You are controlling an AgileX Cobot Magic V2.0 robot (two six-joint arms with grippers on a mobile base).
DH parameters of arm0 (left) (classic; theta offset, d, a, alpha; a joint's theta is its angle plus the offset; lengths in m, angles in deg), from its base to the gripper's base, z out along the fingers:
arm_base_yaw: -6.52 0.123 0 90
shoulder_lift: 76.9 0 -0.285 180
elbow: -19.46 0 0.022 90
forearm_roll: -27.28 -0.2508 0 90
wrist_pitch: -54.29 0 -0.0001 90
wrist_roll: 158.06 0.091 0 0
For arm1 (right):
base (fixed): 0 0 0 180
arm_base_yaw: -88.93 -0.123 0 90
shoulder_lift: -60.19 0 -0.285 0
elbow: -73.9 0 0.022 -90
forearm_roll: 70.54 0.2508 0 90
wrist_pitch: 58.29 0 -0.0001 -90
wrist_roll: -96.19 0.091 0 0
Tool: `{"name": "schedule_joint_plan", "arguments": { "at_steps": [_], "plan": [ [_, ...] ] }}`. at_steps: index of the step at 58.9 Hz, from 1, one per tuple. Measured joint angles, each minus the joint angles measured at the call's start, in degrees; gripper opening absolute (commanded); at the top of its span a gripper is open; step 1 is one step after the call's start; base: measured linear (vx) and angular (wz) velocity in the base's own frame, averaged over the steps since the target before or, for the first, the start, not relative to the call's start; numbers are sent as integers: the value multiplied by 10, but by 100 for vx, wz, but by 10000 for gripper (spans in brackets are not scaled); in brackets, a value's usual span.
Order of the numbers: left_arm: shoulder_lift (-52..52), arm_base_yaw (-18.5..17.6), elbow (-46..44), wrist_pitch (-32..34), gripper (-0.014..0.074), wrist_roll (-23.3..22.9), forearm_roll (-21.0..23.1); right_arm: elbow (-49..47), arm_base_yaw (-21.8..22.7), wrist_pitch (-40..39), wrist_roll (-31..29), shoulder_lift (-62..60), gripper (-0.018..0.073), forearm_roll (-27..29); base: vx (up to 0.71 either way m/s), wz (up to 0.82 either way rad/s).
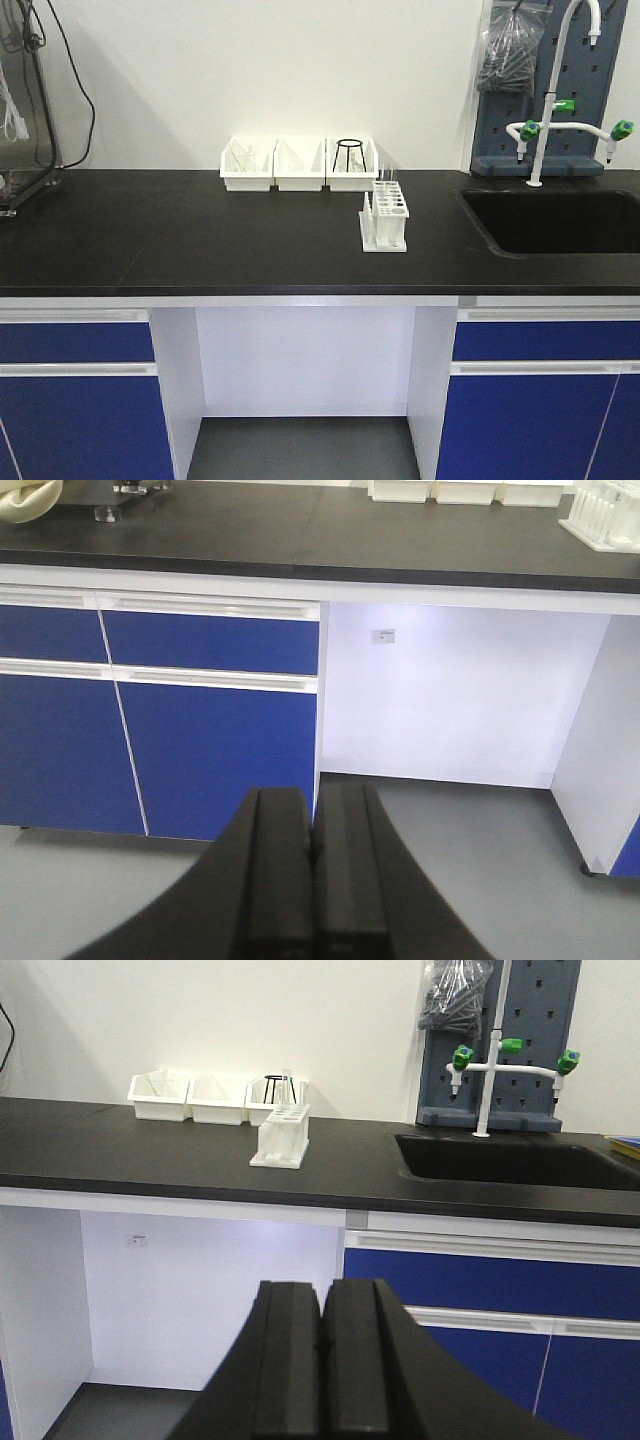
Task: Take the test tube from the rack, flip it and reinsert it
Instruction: 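Drive the base toward the white test-tube rack on the bench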
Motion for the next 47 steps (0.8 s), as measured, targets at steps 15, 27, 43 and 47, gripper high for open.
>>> {"name": "schedule_joint_plan", "arguments": {
  "at_steps": [15, 27, 43, 47],
  "plan": [
    [0, 0, 0, 0, -6, 0, 0, 0, 0, 0, 0, 0, -12, 0, 0, 0],
    [0, 0, 0, 0, -6, 0, 0, 0, 0, 0, 0, 0, -12, 0, 0, -1],
    [0, 0, 0, 0, -6, 0, 0, 0, 0, 0, 0, 0, -11, 0, 2, -2],
    [0, 0, 0, 0, -6, 0, 0, 0, 0, 0, 0, 0, -9, 0, 6, -3]
  ]
}}
